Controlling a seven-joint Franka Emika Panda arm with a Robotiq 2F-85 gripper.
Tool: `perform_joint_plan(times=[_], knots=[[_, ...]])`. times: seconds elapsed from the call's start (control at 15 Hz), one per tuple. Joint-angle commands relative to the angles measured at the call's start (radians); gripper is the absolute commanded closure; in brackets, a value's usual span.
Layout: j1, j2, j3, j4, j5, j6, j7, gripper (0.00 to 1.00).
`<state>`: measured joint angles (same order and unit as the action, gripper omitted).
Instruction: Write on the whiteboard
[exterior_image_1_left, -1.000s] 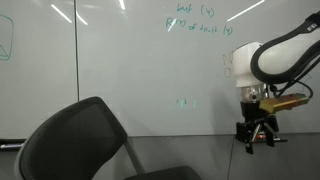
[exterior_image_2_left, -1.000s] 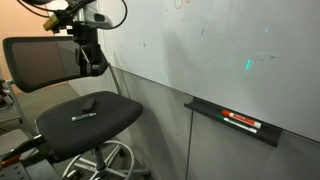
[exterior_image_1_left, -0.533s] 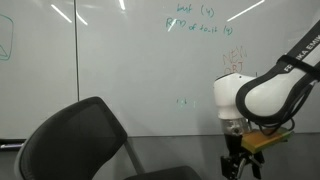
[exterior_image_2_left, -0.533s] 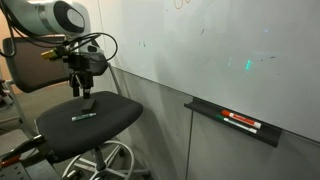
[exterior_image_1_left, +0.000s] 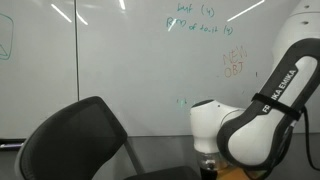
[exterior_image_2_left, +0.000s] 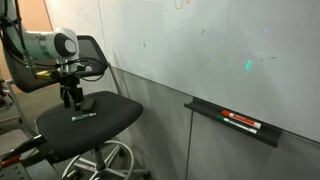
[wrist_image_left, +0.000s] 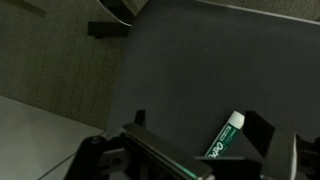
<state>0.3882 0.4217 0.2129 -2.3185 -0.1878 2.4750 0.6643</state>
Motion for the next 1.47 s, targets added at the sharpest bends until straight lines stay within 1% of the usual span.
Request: perform_joint_plan(times=[0.0,0.07,0.33,0.53,0.67,0.73,0.8,1.07,1.33,1.4], knots=[[0.083,0.119,-0.056,0.101,-0.028,0.055,0.035,0.00],[0.101,0.147,-0.070,0.126,-0.028,0.066,0.036,0.00],[0.177,0.248,-0.163,0.218,-0.076,0.115,0.047,0.00],[0.214,0.312,-0.216,0.276,-0.093,0.136,0.048,0.00],[0.230,0.346,-0.238,0.306,-0.083,0.140,0.048,0.00],[0.237,0.360,-0.249,0.313,-0.078,0.139,0.048,0.25],[0.244,0.370,-0.259,0.318,-0.078,0.135,0.047,0.26],[0.262,0.372,-0.275,0.325,-0.070,0.107,0.048,0.57],[0.293,0.338,-0.301,0.315,-0.089,0.056,0.060,0.85],[0.299,0.329,-0.307,0.314,-0.089,0.028,0.065,0.90]])
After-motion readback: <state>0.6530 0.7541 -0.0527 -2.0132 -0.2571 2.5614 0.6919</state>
